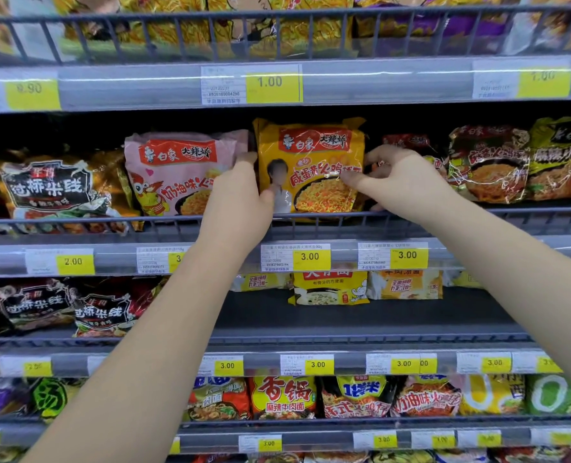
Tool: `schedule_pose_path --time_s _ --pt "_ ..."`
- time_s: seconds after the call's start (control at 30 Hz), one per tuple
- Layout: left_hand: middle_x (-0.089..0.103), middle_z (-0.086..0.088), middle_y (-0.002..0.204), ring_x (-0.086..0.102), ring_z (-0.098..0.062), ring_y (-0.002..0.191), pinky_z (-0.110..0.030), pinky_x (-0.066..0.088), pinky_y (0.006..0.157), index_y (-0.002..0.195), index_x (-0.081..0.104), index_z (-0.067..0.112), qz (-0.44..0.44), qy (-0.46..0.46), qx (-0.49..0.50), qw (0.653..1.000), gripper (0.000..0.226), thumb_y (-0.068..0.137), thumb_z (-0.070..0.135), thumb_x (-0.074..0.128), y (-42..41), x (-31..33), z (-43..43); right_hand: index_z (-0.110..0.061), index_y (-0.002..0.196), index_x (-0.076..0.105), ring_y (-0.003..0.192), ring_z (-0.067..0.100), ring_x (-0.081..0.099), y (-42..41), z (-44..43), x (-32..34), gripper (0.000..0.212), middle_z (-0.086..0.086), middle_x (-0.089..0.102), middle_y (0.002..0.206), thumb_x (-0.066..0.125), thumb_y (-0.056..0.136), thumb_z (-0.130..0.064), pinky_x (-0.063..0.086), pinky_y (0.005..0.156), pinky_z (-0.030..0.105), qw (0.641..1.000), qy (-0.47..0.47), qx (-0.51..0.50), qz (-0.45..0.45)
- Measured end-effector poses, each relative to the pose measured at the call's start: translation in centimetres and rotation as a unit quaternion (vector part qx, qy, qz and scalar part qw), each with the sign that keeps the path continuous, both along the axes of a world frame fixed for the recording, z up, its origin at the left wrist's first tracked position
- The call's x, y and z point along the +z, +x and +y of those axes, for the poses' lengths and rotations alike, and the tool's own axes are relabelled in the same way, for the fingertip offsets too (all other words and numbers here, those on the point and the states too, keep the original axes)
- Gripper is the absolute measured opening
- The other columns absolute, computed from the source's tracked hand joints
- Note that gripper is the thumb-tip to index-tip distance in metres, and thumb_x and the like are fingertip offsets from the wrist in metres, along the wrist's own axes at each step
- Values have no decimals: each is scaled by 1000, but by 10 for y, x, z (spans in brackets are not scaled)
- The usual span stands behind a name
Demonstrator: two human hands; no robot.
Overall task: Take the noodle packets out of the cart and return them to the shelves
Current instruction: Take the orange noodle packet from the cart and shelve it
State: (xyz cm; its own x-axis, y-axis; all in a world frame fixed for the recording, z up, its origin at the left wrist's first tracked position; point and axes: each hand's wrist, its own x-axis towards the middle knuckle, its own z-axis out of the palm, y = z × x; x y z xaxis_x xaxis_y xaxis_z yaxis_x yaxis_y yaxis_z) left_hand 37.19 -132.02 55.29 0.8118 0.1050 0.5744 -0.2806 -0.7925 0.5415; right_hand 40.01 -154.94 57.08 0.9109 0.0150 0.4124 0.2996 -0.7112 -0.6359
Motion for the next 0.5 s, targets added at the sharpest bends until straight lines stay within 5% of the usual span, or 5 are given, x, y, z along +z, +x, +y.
schedule_pose_path --time_s 0.5 --pt "67 -5 117 65 -25 106 -50 58 86 136 49 16 -59 3 8 998 47 97 36 65 -20 -2 3 -28 128 63 101 10 68 -13 -21 0 57 -11 72 111 71 85 -64 58 87 35 999 27 -8 -28"
